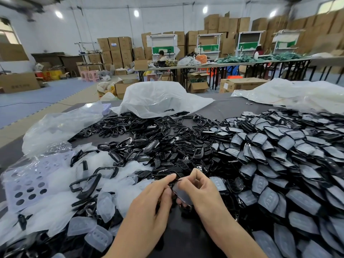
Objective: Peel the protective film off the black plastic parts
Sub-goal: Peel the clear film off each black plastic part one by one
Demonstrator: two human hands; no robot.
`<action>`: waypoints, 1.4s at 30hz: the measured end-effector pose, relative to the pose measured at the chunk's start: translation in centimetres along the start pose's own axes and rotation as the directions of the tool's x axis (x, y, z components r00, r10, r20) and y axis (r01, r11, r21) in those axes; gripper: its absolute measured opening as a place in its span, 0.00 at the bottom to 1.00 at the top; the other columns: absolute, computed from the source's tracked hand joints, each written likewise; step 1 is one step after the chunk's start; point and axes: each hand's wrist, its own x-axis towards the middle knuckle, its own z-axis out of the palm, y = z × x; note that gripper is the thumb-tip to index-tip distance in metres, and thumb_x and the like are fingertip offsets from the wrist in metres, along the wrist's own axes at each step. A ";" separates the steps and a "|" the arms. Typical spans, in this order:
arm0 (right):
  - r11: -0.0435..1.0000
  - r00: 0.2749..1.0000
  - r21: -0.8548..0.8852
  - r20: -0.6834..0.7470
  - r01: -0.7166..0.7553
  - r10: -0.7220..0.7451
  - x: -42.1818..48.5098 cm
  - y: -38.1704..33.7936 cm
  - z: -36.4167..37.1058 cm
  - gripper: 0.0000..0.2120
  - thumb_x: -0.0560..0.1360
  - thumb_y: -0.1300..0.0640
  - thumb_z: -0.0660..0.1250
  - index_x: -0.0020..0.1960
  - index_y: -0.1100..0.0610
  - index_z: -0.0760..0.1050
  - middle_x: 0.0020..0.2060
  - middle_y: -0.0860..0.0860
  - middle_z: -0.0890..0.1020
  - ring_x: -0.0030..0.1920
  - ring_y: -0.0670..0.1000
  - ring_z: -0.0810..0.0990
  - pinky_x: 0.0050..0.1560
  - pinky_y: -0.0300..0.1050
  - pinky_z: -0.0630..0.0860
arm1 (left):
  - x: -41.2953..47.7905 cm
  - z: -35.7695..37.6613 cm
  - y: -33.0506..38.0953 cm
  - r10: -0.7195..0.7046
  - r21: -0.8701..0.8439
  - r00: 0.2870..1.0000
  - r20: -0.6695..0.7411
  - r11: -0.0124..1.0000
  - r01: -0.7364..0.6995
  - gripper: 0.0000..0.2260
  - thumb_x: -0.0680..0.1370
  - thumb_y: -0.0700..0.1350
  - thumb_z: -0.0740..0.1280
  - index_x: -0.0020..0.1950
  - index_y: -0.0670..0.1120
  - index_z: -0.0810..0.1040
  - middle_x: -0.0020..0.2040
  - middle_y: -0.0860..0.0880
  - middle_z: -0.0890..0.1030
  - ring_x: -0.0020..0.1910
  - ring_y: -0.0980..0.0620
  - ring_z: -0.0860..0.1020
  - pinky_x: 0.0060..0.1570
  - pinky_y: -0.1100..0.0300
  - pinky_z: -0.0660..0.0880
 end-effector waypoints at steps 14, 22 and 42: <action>0.955 0.995 0.291 -0.065 -0.050 0.072 0.6 0.1 -0.6 0.16 0.74 0.67 0.68 0.35 0.53 0.65 0.28 0.50 0.75 0.26 0.47 0.74 0.27 0.36 0.71 | -0.5 1.8 1.4 0.019 -0.044 0.999 0.030 0.999 -0.018 0.15 0.79 0.44 0.62 0.59 0.63 0.78 0.40 0.63 0.79 0.36 0.64 0.78 0.38 0.70 0.74; 0.989 0.987 0.150 0.162 -0.005 -0.020 -0.3 0.4 0.5 0.04 0.72 0.50 0.72 0.43 0.50 0.83 0.33 0.53 0.78 0.32 0.50 0.74 0.31 0.40 0.68 | 0.6 1.1 0.6 -0.393 -0.422 0.919 0.003 0.833 0.358 0.09 0.79 0.42 0.68 0.47 0.57 0.80 0.32 0.45 0.78 0.29 0.55 0.75 0.30 0.64 0.73; 0.939 0.990 0.337 0.143 -0.062 0.015 0.0 0.8 0.8 0.09 0.72 0.60 0.70 0.51 0.61 0.83 0.41 0.60 0.83 0.36 0.53 0.81 0.39 0.42 0.79 | 1.0 1.2 0.0 -0.436 -0.628 0.899 -0.031 0.708 0.322 0.03 0.74 0.49 0.68 0.44 0.52 0.81 0.27 0.50 0.74 0.25 0.54 0.71 0.27 0.67 0.69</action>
